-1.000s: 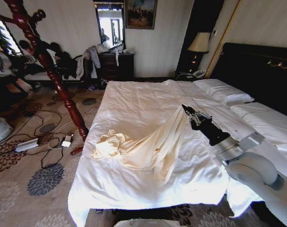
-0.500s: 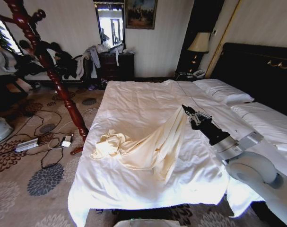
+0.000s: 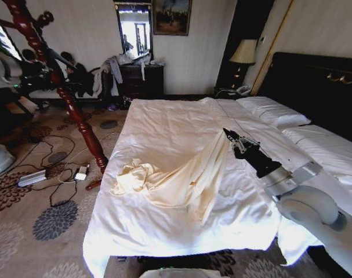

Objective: Pick up the clothes from the bed and hang them on the clothes hanger.

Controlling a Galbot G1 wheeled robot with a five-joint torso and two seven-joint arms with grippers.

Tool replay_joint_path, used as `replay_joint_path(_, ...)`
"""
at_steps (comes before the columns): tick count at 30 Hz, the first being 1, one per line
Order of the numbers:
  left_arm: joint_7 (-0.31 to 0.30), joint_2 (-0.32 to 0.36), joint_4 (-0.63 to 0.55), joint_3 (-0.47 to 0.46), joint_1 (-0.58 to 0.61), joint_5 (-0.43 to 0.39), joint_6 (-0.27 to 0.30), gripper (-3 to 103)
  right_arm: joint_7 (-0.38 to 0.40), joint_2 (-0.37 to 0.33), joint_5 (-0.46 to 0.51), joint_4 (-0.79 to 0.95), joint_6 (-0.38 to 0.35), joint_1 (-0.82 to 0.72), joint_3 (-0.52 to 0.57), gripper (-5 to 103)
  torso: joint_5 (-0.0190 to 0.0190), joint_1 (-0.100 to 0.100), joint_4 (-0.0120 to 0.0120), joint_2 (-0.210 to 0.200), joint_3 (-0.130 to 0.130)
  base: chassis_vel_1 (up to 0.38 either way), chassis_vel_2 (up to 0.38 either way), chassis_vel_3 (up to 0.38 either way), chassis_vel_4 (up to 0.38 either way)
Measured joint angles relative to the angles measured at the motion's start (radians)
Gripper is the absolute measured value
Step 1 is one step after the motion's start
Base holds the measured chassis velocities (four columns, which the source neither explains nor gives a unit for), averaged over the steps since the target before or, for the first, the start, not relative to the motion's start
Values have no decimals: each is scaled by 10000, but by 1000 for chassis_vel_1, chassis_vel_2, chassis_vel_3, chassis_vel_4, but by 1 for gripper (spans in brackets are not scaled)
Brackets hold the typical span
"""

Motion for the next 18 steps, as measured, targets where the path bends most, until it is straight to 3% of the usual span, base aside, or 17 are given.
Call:
replay_joint_path(7,150,8,-350,-98,-159,38,-446,16,0,-7,-26,-14,17,38,0,0,1,-1,4,0,0,0,0,0,0)
replay_joint_path(18,-41,168,-1103,-387,-40,-240,-620,16,-5,37,-61,-5,85,14,70,0,0,0,-2,0,0,0,0,0,0)
